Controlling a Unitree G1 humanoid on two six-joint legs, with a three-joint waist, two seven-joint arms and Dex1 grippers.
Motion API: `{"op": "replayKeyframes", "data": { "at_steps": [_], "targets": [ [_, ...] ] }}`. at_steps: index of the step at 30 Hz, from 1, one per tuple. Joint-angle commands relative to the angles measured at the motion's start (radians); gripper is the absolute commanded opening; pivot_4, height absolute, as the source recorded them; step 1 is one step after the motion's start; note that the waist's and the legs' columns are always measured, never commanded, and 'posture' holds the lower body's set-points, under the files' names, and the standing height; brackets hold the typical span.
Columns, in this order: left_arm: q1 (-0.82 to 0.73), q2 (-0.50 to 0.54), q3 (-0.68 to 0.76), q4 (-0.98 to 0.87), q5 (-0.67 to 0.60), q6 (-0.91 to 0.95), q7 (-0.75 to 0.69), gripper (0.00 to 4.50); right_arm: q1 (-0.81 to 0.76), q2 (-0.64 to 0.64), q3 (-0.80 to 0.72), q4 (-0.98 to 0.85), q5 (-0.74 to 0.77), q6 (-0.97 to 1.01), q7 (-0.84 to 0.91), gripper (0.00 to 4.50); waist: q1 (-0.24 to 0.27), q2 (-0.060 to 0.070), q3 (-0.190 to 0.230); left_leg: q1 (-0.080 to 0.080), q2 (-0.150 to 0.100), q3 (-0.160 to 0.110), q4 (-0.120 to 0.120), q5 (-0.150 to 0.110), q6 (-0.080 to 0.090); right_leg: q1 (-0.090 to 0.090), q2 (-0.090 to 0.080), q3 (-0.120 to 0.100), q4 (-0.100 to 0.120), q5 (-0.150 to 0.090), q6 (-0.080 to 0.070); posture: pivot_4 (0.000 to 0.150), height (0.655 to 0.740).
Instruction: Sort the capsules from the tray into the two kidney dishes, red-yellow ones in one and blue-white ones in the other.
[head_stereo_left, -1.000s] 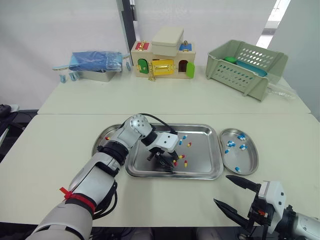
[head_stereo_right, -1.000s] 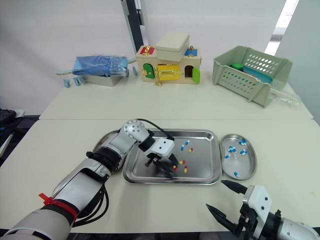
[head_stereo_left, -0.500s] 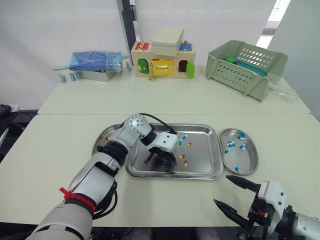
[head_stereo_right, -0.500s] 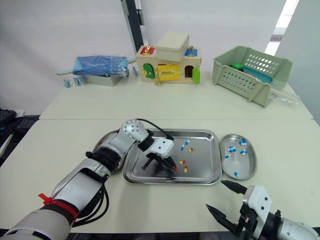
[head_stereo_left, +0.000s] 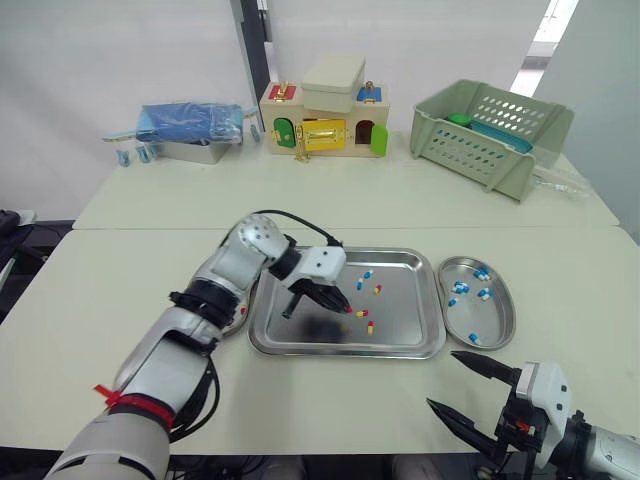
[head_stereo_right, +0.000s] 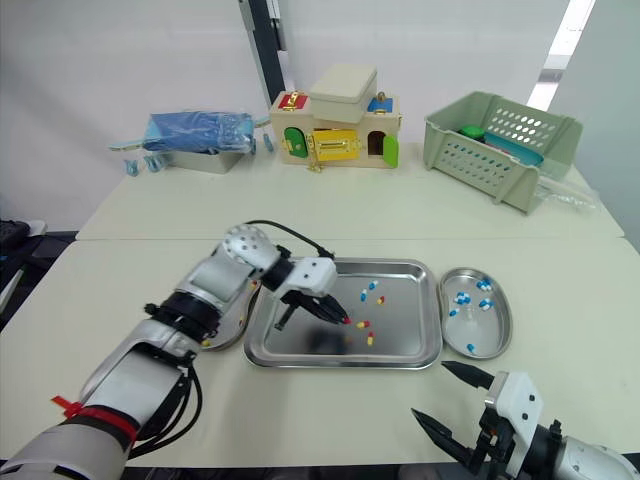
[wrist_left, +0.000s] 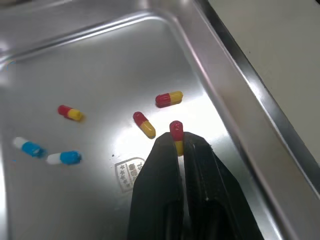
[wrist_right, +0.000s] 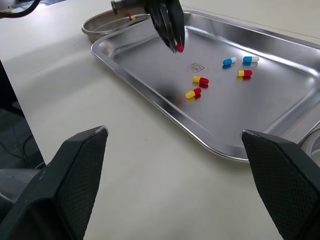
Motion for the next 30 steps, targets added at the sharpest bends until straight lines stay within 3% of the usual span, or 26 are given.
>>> {"op": "replayKeyframes", "data": {
  "at_steps": [1, 6, 13, 20, 29, 30],
  "targets": [
    [0.039, 0.089, 0.117, -0.228, -0.079, 0.216, 0.052, 0.03, -0.004, 0.000, 0.002, -0.021, 0.004, -0.023, 0.012, 4.50, 0.000, 0.000, 0.000, 0.000, 0.000, 0.000, 0.000, 0.000, 0.000, 0.000, 0.000, 0.000, 0.000, 0.000, 0.000, 0.150, 0.7400],
    [0.167, 0.253, 0.252, -0.458, -0.132, 0.457, 0.149, 0.03, -0.027, -0.012, 0.007, 0.006, 0.006, -0.030, 0.035, 4.50, -0.005, 0.001, -0.001, 0.001, 0.000, 0.000, 0.000, 0.000, 0.000, 0.000, 0.000, 0.000, 0.000, 0.000, 0.000, 0.150, 0.7400],
    [0.400, 0.411, 0.442, -0.601, -0.169, 0.623, 0.312, 0.03, -0.069, -0.027, 0.001, 0.058, 0.014, -0.040, 0.077, 4.50, 0.004, 0.001, -0.001, 0.001, 0.000, 0.000, 0.000, 0.000, 0.000, 0.000, 0.000, 0.000, 0.001, 0.000, 0.000, 0.150, 0.7400],
    [0.555, 0.422, 0.556, -0.599, -0.186, 0.707, 0.483, 0.03, -0.112, -0.031, 0.012, 0.086, 0.015, -0.036, 0.101, 4.50, 0.007, 0.001, -0.001, 0.001, 0.001, 0.000, 0.000, -0.002, 0.003, 0.000, 0.000, 0.000, 0.001, 0.000, 0.000, 0.150, 0.7400],
    [0.582, 0.409, 0.524, -0.531, -0.191, 0.663, 0.568, 0.03, -0.121, -0.028, 0.009, 0.096, 0.011, -0.036, 0.114, 4.50, 0.008, 0.001, -0.001, 0.001, 0.001, 0.000, 0.000, -0.002, 0.004, 0.000, 0.000, 0.001, 0.001, 0.000, 0.000, 0.150, 0.7400],
    [0.577, 0.408, 0.520, -0.522, -0.191, 0.661, 0.571, 0.28, -0.120, -0.027, 0.010, 0.095, 0.009, -0.036, 0.112, 4.50, 0.008, 0.001, -0.001, 0.001, 0.000, 0.000, 0.000, -0.002, 0.004, 0.000, 0.000, 0.001, 0.001, 0.000, 0.000, 0.150, 0.7400]
  ]
}}
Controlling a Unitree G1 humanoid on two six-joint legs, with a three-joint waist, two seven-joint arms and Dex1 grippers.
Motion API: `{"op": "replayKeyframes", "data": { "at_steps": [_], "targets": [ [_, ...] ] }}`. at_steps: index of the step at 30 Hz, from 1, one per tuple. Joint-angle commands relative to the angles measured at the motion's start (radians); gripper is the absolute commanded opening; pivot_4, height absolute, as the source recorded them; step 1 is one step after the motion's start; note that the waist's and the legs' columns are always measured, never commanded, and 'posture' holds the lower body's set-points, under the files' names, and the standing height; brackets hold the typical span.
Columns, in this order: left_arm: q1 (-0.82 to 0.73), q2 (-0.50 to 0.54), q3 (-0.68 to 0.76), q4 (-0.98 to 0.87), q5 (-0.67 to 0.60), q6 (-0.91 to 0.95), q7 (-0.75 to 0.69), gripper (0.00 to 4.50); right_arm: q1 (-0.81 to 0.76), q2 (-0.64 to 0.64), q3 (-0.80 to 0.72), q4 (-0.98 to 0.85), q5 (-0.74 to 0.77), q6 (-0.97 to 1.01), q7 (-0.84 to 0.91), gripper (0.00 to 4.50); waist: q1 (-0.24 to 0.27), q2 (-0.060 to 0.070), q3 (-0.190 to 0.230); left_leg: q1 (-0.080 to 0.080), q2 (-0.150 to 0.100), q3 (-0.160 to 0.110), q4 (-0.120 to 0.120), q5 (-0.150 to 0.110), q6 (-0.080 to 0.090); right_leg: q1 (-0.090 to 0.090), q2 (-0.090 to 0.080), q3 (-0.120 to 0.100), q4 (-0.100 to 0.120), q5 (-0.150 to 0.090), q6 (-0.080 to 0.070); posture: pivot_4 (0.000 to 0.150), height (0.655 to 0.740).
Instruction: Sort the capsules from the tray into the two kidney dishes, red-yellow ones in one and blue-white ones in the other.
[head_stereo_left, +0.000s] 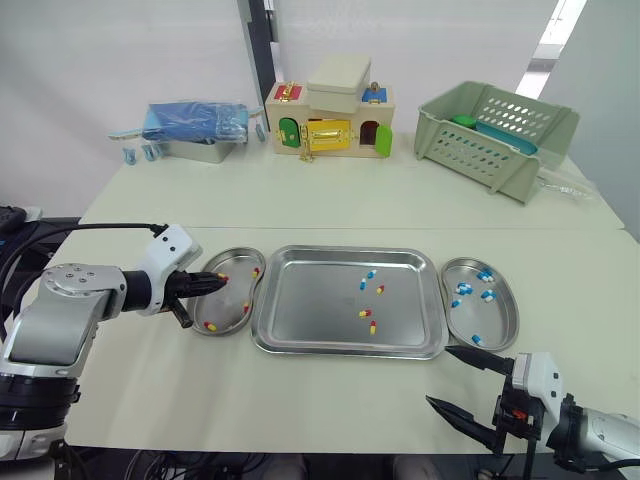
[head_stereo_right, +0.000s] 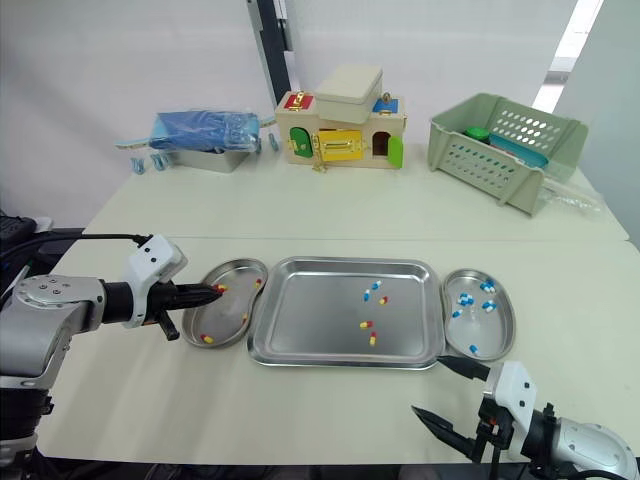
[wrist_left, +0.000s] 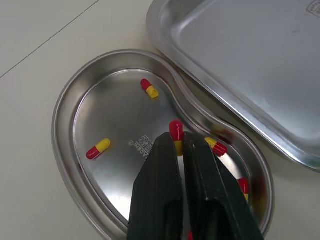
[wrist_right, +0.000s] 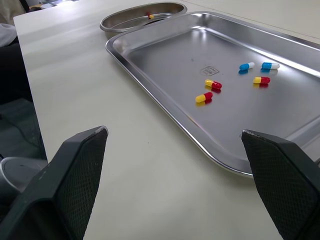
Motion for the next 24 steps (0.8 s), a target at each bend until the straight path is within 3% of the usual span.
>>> {"op": "replayKeyframes", "data": {
  "at_steps": [1, 14, 19, 24],
  "targets": [
    [-0.020, 0.002, 0.001, 0.010, -0.009, -0.015, 0.015, 0.56, 0.000, -0.001, -0.004, -0.020, 0.007, -0.016, 0.002, 4.50, 0.000, 0.000, 0.000, 0.000, 0.000, 0.000, 0.000, 0.000, 0.000, 0.000, 0.000, 0.000, 0.000, 0.000, 0.000, 0.150, 0.7400],
    [-0.025, 0.012, 0.002, 0.029, -0.040, -0.007, 0.032, 4.49, 0.008, 0.007, 0.002, -0.030, 0.002, -0.014, -0.009, 4.50, -0.001, 0.000, 0.000, 0.000, 0.000, 0.000, 0.000, 0.000, 0.000, 0.000, 0.000, 0.000, 0.000, 0.000, 0.000, 0.150, 0.7400],
    [0.004, 0.011, 0.093, 0.007, -0.079, 0.026, 0.077, 4.49, 0.004, 0.006, 0.000, -0.028, 0.005, -0.013, -0.009, 4.50, -0.001, 0.000, 0.000, 0.000, 0.000, 0.000, 0.000, 0.000, 0.000, 0.000, 0.000, 0.000, 0.000, 0.000, 0.000, 0.150, 0.7400],
    [0.065, 0.015, 0.281, 0.055, -0.046, -0.005, 0.233, 4.49, -0.012, 0.008, -0.016, -0.006, 0.010, -0.014, -0.015, 4.50, -0.005, 0.000, 0.000, 0.000, 0.001, 0.000, -0.001, 0.000, 0.000, -0.001, 0.000, 0.000, 0.001, 0.000, 0.000, 0.150, 0.7400]
  ]
}}
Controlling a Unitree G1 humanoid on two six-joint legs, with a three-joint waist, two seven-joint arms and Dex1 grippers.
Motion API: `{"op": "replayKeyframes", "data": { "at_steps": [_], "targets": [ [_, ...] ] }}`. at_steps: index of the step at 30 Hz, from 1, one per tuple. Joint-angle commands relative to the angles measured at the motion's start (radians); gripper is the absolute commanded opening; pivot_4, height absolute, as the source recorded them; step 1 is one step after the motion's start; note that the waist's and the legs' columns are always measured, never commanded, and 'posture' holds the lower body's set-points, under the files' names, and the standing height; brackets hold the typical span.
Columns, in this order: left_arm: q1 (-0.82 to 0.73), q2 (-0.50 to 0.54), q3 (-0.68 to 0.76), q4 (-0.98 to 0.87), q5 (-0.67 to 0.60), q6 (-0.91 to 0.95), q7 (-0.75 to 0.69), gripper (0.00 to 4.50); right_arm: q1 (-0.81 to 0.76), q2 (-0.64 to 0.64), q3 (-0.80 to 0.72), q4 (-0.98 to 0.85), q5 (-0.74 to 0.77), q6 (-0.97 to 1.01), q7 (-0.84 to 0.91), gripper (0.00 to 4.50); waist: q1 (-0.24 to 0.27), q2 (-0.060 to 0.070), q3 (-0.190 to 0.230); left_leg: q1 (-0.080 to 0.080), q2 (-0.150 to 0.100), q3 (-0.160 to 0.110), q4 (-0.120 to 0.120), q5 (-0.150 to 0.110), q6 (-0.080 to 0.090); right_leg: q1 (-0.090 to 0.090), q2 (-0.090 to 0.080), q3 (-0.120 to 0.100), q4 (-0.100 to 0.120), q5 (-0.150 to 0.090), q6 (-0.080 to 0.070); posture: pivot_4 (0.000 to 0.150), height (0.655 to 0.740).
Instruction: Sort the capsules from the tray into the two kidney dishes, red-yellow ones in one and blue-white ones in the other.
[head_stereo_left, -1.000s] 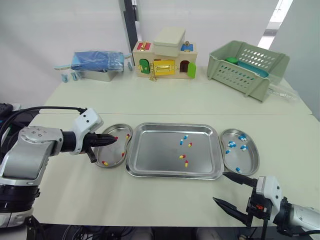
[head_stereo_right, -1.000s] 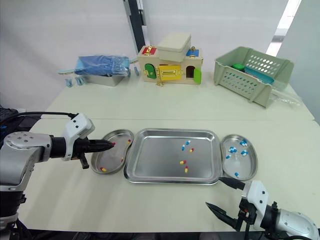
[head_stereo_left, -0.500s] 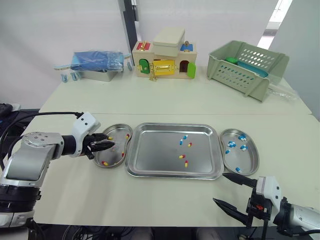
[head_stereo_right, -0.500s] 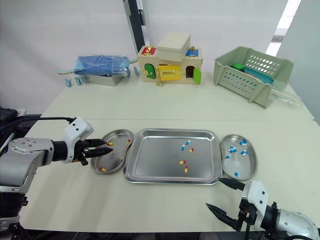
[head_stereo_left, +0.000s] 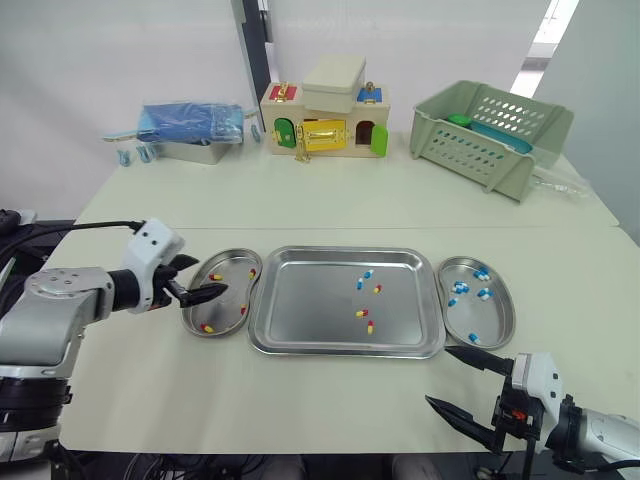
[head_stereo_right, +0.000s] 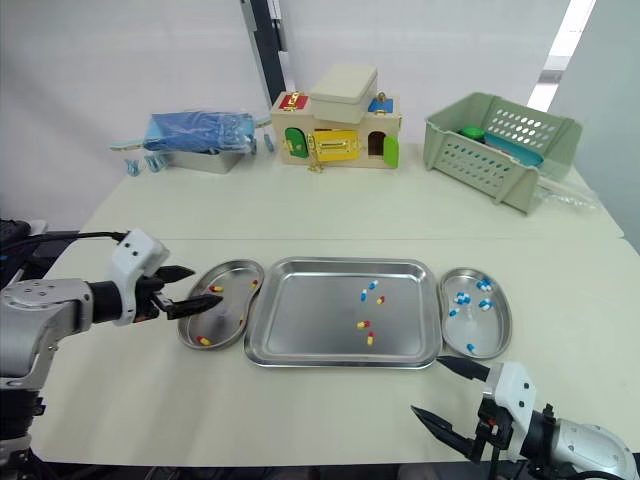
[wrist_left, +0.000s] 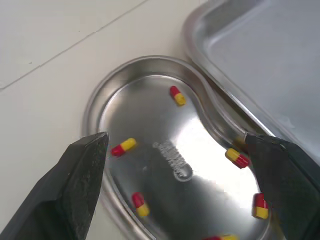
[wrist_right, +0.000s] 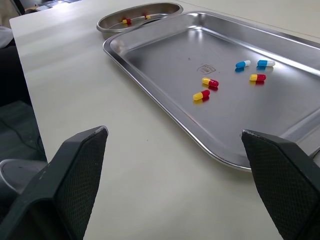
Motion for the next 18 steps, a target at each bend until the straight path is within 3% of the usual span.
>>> {"op": "replayKeyframes", "data": {
  "at_steps": [1, 9, 18],
  "targets": [
    [0.025, 0.012, 0.165, 0.041, 0.038, -0.037, 0.139, 4.49, -0.021, 0.003, -0.019, -0.003, 0.013, -0.011, -0.010, 4.50, 0.000, 0.000, 0.000, 0.000, 0.000, 0.000, 0.000, 0.000, 0.000, 0.000, 0.000, 0.000, 0.000, 0.000, 0.000, 0.150, 0.7400],
    [0.057, -0.055, 0.346, 0.104, 0.067, -0.080, 0.388, 4.49, -0.033, 0.000, -0.029, 0.022, 0.023, -0.012, -0.003, 4.50, 0.005, -0.002, -0.001, 0.000, -0.001, 0.000, 0.000, 0.000, 0.000, 0.000, -0.001, 0.000, 0.000, 0.000, 0.000, 0.150, 0.7400],
    [0.091, -0.100, 0.371, 0.073, 0.014, -0.070, 0.418, 4.49, -0.018, 0.005, -0.034, 0.070, 0.012, -0.057, 0.021, 4.50, 0.005, -0.005, -0.003, 0.000, 0.000, 0.000, 0.000, 0.000, 0.000, 0.000, -0.001, 0.000, 0.000, 0.000, 0.000, 0.150, 0.7400]
  ]
}}
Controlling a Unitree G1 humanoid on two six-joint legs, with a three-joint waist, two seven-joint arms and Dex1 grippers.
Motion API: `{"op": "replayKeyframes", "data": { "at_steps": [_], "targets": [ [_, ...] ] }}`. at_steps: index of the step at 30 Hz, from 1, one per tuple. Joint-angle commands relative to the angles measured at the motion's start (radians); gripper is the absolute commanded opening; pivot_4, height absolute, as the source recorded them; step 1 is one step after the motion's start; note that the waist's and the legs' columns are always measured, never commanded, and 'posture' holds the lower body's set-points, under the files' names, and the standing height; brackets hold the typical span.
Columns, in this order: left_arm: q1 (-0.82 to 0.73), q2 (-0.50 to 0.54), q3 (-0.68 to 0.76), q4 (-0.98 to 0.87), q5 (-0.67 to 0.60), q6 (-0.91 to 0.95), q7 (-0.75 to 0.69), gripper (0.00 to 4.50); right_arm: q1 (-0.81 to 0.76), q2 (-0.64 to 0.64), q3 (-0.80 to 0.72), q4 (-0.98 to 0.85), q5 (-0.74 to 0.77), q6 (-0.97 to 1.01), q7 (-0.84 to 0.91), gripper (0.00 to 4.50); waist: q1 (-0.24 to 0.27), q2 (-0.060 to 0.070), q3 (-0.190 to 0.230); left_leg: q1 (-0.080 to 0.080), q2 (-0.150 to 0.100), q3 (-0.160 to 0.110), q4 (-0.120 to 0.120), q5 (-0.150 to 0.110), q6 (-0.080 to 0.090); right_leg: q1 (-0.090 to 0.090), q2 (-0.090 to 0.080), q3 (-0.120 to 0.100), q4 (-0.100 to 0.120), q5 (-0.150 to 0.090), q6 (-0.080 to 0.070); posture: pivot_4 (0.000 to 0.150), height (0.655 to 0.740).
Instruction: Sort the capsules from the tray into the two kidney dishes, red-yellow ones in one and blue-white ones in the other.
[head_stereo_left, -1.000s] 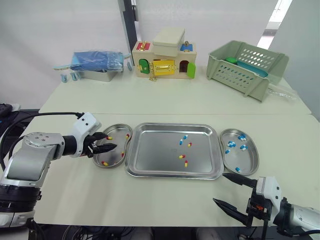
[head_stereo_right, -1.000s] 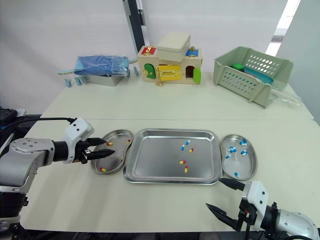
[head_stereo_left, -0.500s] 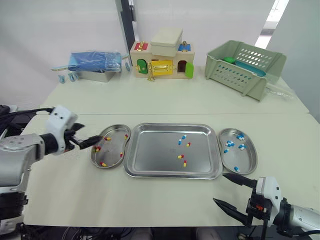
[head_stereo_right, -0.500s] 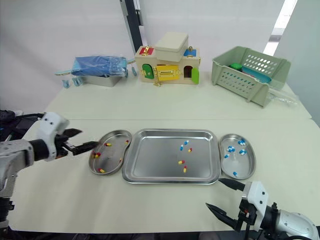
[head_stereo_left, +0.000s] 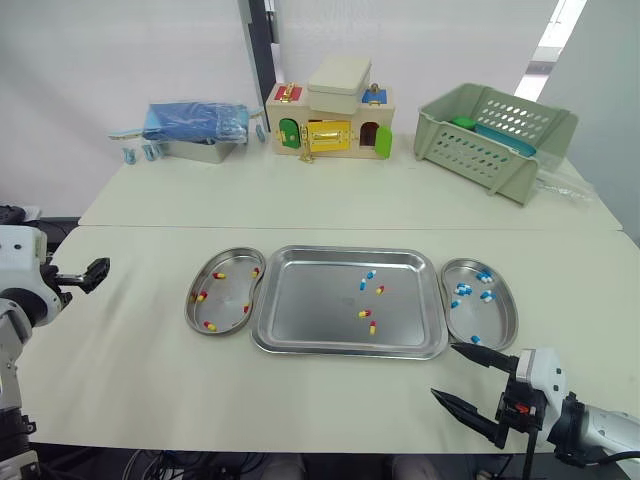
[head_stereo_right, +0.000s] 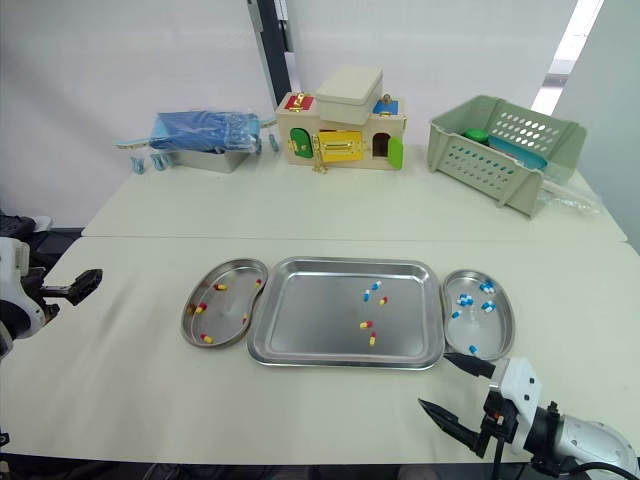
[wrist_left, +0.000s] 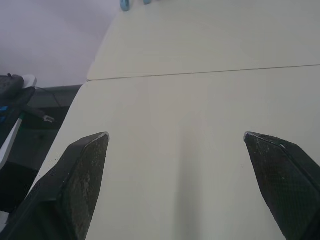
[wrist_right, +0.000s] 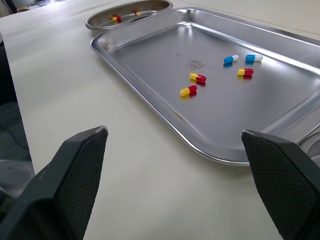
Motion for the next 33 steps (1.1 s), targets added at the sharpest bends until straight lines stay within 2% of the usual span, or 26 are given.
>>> {"op": "replayKeyframes", "data": {
  "at_steps": [1, 7, 13, 23, 28, 33],
  "targets": [
    [-0.002, 0.009, 0.028, -0.041, -0.018, -0.008, 0.012, 4.49, 0.013, 0.005, -0.021, 0.001, -0.001, -0.040, 0.010, 4.50, 0.000, 0.000, 0.000, 0.000, 0.000, 0.000, 0.000, 0.000, 0.000, 0.000, 0.000, 0.000, 0.000, 0.000, 0.000, 0.150, 0.7400],
    [-0.015, 0.004, -0.008, -0.028, -0.027, -0.033, -0.003, 4.49, 0.033, 0.019, -0.022, 0.003, 0.002, -0.059, -0.003, 4.50, 0.000, 0.000, 0.000, 0.000, 0.000, 0.000, 0.000, 0.000, 0.000, 0.000, 0.000, 0.000, 0.000, 0.000, 0.000, 0.150, 0.7400],
    [-0.041, 0.047, -0.076, -0.013, -0.042, -0.054, -0.092, 4.49, 0.090, 0.036, -0.069, -0.039, 0.027, -0.071, -0.018, 4.50, 0.001, 0.000, 0.000, 0.000, 0.000, 0.000, 0.000, 0.000, 0.000, 0.000, 0.000, 0.000, 0.000, 0.000, 0.000, 0.150, 0.7400],
    [-0.148, 0.102, -0.246, -0.029, -0.108, -0.133, -0.388, 4.49, 0.153, 0.021, -0.128, -0.091, 0.031, -0.066, -0.008, 4.50, 0.002, 0.000, 0.000, 0.000, 0.000, 0.001, 0.000, 0.000, 0.000, 0.000, 0.000, 0.001, 0.000, 0.000, 0.000, 0.150, 0.7400],
    [-0.242, 0.097, -0.440, -0.122, -0.158, -0.135, -0.605, 4.49, 0.129, 0.016, -0.106, -0.120, 0.021, -0.037, -0.036, 4.50, 0.000, 0.000, 0.000, 0.000, 0.000, 0.001, 0.000, 0.000, 0.000, 0.000, 0.000, 0.000, 0.001, 0.000, 0.000, 0.150, 0.7400],
    [-0.322, 0.098, -0.647, -0.164, -0.113, -0.164, -0.772, 4.49, 0.116, 0.019, -0.086, -0.140, 0.017, -0.009, -0.057, 4.50, -0.002, 0.000, 0.000, 0.000, 0.000, 0.001, 0.000, 0.000, 0.000, 0.000, 0.000, 0.000, 0.000, 0.000, 0.000, 0.150, 0.7400]
  ]
}}
